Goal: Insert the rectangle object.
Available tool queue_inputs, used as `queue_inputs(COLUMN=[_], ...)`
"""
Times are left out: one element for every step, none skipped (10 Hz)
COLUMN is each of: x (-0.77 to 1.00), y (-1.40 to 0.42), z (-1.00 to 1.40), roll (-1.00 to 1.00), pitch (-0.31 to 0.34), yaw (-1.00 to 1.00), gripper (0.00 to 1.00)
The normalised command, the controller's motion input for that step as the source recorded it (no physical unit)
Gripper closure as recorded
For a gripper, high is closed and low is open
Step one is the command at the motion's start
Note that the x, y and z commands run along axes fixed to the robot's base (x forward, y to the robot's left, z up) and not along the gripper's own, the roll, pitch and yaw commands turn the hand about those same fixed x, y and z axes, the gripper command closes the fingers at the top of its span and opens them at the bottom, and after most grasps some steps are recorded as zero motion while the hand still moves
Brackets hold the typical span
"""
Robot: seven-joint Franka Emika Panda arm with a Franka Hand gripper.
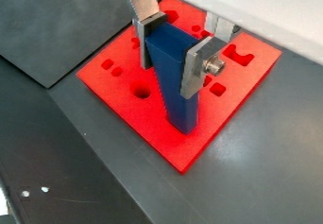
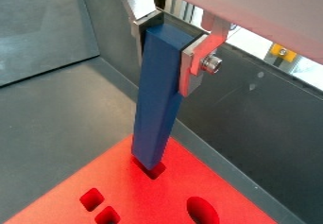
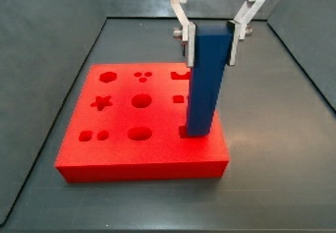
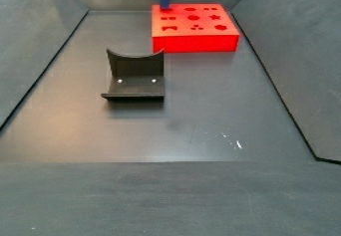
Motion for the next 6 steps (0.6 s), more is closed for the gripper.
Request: queue_inputs(x=[-0.03, -0.03, 0.00, -0.05, -0.05, -0.15], y=[0.00, 0.00, 0.00, -0.01, 0.00, 0.00], z=[-0.22, -0.25, -0.23, -0.24, -0.31, -0.30], roll=[0.00, 0.03, 0.05, 0.07, 0.12, 0.07], pitch=[-0.044, -0.059, -0.059, -0.076, -0.087, -0.119], yaw=[0.15, 0.17, 0.15, 0.14, 0.29, 0.26], gripper=[1.00, 1.00, 1.00, 1.00, 1.00, 1.00])
